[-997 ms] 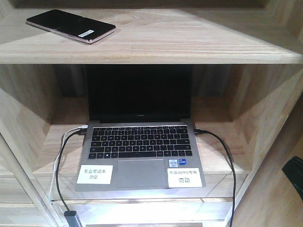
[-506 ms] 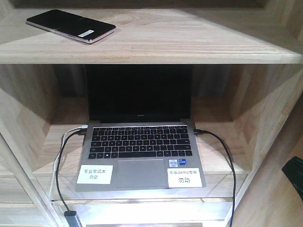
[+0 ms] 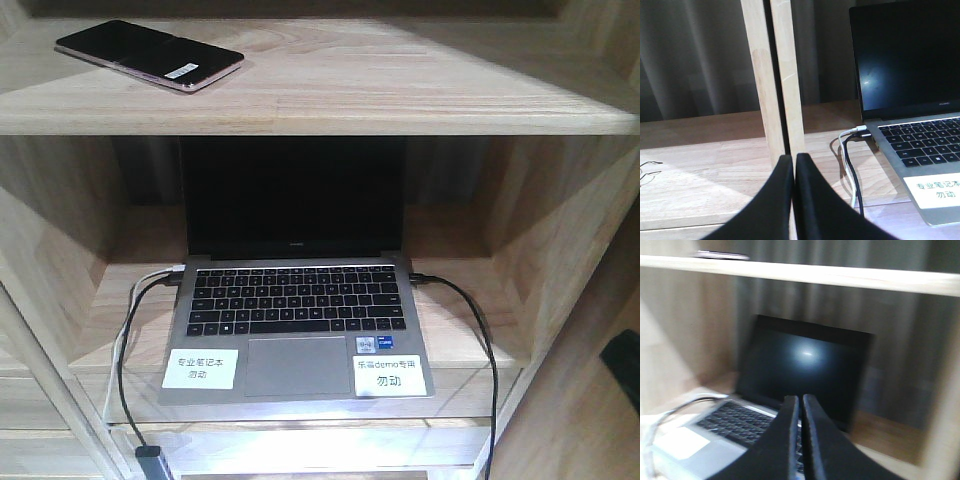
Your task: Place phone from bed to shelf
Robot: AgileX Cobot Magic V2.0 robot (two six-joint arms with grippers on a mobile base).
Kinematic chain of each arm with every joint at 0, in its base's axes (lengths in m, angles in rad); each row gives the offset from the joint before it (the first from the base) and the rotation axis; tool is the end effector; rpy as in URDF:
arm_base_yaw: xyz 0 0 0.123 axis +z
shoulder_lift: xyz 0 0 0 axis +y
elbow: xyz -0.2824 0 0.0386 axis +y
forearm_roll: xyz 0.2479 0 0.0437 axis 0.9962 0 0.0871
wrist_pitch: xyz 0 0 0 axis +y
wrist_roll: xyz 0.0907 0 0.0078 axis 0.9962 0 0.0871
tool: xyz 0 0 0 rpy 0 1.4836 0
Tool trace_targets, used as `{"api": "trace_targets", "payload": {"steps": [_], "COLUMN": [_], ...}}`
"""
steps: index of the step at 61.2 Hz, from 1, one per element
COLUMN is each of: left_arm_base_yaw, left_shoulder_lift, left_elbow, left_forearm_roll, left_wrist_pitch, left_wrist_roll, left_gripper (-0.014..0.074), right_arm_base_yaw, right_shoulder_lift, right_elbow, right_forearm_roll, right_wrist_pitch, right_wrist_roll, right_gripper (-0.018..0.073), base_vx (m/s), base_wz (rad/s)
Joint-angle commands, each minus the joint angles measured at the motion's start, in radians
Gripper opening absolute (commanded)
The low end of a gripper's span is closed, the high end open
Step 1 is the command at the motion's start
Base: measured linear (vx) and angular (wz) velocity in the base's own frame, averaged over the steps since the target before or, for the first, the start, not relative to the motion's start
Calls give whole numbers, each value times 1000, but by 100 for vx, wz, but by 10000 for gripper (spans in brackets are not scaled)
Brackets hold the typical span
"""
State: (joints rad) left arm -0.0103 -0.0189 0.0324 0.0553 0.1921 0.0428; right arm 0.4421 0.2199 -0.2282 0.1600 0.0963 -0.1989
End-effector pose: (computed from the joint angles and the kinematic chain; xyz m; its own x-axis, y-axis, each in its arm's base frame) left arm 0.0558 0.0004 0.1858 -0.1173 0.0981 -0.9882 0.0112 0.9952 0.0975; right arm 0.0639 0.0318 0.2679 0.0179 -0.0354 -0.9992 -0.4413 0.8965 -0.0396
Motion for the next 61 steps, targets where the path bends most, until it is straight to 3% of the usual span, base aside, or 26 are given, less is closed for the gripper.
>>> {"api": "trace_targets", "payload": {"steps": [1,12,35,45,48,61], "left_arm_base_yaw": [-2,-2,-2,-2,-2,-2], "left_shoulder_lift": [-5,-5,-5,-5,-5,-5], "left_elbow": [-26,-26,-26,-26,-26,-26], "left_forearm_roll": [-4,-4,-4,-4,-4,-4], "left_wrist_pitch": [-73,-73,-73,-73,-73,-73], "left_wrist_roll": [-4,-4,-4,-4,-4,-4], "left_gripper": [1,1,1,1,1,1], "right_arm_base_yaw": [-68,-210,-416,-442,-443,-442], "right_shoulder_lift": [8,7,-68,-213,-250,-241], "right_elbow": [-11,71,191,266,264,264], "right_forearm_roll": [-31,-30,-55,-55,-59,-65], "right_wrist_pitch": [-76,-80,-96,-109,-57,-57], "right_wrist_roll": [18,21,17,17,13,12], "right_gripper": [-3,-3,-3,-3,-3,-3], "base_vx": [0,0,0,0,0,0], "base_wz": [0,0,0,0,0,0]}}
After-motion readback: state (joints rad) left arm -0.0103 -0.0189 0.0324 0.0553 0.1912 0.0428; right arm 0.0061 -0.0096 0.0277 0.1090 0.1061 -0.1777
